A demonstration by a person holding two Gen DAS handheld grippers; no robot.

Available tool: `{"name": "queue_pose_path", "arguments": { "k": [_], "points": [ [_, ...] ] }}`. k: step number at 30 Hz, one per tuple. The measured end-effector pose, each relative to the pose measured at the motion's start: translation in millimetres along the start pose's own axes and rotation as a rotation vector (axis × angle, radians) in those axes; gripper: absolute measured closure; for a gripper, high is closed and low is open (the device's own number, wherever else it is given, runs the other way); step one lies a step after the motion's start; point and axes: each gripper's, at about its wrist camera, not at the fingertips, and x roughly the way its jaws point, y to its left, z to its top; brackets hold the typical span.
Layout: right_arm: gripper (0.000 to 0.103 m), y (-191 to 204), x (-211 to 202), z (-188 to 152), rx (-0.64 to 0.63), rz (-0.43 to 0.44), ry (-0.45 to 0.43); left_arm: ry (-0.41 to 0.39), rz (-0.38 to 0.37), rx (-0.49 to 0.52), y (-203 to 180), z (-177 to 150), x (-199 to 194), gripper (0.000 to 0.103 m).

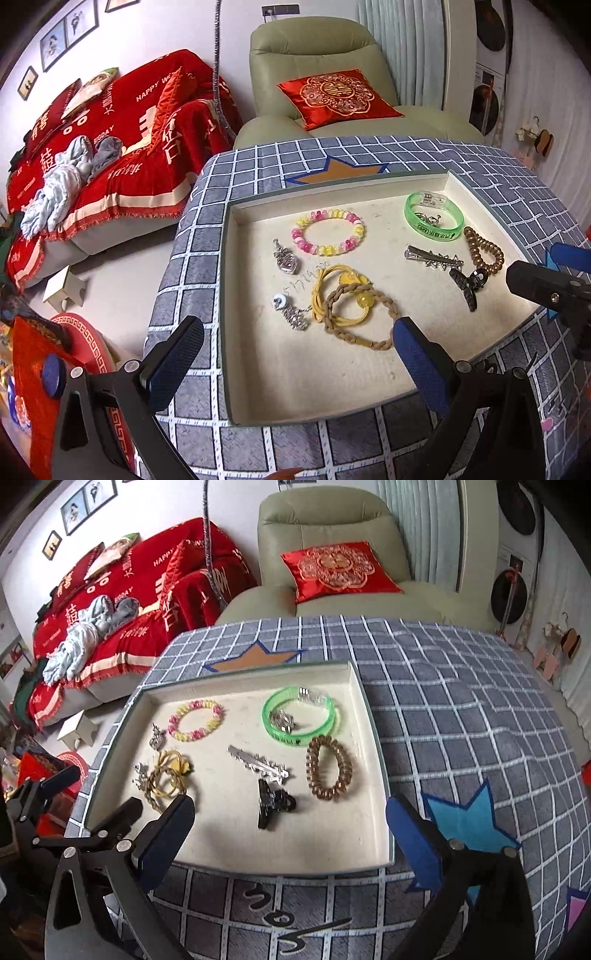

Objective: Organize jewelry

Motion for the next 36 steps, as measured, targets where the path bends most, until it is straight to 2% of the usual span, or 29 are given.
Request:
{"name": "queue_pose_path", "arguments": {
  "k": [9,20,28,36],
  "points": [
    [0.0,3,-6,-17,-0.025,-0.039,0.001,0.01,0.0,-0.041,7,-21,-16,0.0],
    [0.0,5,-23,-52,-0.017,-0.05,-0.023,-0.018,0.008,-0.077,-1,-57,-46,0.0],
    [0.0,5,-44,-77,-0.011,-0.073,-0.087,-0.038,0.015,-0.13,0,-74,-62,0.0],
    [0.0,4,-70,-98,0.001,-0.092,-0.18,-0.093,0.046,-0.11,-5,-84,-80,0.0]
  ]
}}
